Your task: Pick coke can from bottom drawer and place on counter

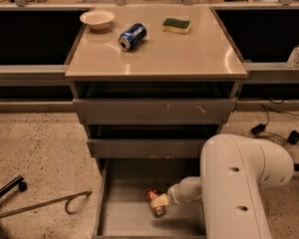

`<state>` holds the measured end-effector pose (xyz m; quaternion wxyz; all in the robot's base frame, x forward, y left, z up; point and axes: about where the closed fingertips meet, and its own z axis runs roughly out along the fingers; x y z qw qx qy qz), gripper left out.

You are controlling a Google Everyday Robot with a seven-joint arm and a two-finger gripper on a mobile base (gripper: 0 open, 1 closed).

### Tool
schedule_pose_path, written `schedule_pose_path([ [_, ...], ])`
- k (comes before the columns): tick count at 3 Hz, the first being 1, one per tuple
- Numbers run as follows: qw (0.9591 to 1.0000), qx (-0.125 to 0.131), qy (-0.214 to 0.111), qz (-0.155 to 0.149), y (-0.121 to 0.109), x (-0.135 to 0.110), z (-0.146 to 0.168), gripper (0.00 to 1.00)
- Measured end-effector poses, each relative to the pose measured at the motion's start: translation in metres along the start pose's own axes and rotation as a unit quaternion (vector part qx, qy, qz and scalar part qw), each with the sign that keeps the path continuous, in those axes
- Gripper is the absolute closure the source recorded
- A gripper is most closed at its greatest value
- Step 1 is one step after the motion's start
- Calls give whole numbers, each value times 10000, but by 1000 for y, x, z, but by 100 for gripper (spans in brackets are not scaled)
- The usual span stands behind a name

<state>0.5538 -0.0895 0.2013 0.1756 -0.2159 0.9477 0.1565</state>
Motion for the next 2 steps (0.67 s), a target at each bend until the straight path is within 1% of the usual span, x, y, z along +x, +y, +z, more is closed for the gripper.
schedule_pose_path([
  [1,9991,-254,306,-137,9,14,31,0],
  [2,9956,-622,599,-367,28,33,71,0],
])
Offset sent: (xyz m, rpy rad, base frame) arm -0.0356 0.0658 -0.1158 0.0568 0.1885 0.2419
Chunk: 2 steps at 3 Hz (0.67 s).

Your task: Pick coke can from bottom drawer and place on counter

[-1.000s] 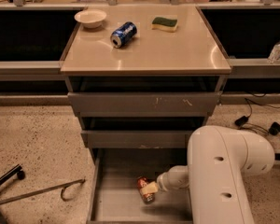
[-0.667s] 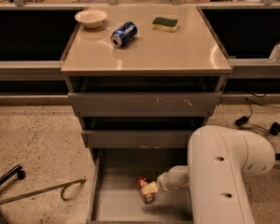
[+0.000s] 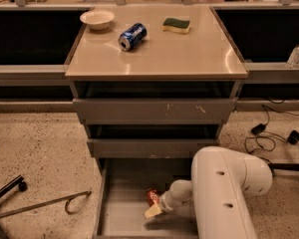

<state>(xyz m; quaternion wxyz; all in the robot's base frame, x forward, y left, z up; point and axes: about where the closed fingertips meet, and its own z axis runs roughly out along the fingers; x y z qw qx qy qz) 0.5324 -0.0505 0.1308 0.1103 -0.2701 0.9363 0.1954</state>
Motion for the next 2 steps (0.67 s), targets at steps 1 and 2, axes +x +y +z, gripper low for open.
schedule_pose_path([
  [1,9995,-235,166,-137,10,7,29,0],
  [2,9995,-237,167,-138,10,6,29,0],
])
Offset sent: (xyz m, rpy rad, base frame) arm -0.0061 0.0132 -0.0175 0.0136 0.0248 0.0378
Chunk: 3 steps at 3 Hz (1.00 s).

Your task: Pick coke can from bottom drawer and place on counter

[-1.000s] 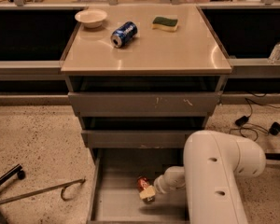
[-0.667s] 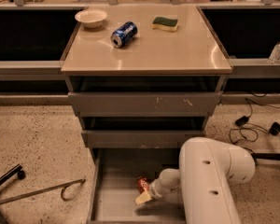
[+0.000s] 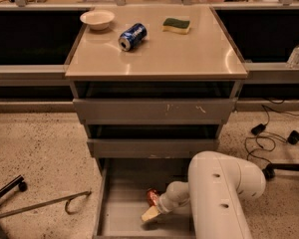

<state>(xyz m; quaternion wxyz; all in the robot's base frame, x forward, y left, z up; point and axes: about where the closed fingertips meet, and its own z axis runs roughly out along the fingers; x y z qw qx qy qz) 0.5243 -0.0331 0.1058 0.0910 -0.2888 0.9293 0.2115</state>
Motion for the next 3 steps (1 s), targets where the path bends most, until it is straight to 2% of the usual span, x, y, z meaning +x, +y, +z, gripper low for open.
schedule_pose_path([
  [1,10000,0,0,0,1,-1,-2,0],
  [3,10000,0,0,0,1,-1,-2,35],
])
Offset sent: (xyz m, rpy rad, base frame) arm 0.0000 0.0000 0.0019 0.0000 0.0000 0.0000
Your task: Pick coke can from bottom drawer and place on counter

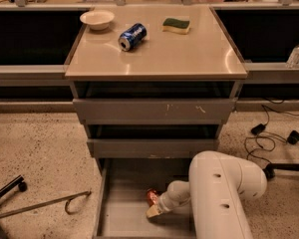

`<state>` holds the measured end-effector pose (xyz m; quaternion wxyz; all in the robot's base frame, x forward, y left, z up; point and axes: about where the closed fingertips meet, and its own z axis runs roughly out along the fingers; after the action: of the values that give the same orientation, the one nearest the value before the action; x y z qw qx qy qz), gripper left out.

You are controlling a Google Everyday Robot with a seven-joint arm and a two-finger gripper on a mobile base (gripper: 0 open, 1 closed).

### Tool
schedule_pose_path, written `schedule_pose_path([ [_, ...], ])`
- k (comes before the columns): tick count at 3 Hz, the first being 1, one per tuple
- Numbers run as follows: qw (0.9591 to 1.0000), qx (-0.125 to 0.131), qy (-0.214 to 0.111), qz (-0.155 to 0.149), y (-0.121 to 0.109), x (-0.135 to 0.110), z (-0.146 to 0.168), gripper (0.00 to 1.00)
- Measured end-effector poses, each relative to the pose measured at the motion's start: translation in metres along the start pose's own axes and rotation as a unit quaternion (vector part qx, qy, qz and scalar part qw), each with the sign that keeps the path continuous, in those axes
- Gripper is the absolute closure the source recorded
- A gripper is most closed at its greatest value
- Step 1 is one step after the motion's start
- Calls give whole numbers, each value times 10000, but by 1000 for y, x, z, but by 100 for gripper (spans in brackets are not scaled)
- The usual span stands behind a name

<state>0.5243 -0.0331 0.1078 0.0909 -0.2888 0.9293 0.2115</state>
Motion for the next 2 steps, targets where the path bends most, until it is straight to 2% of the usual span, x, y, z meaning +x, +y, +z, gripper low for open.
schedule_pose_path([
  [1,10000,0,0,0,0,0,0,54],
  [2,10000,0,0,0,0,0,0,77],
])
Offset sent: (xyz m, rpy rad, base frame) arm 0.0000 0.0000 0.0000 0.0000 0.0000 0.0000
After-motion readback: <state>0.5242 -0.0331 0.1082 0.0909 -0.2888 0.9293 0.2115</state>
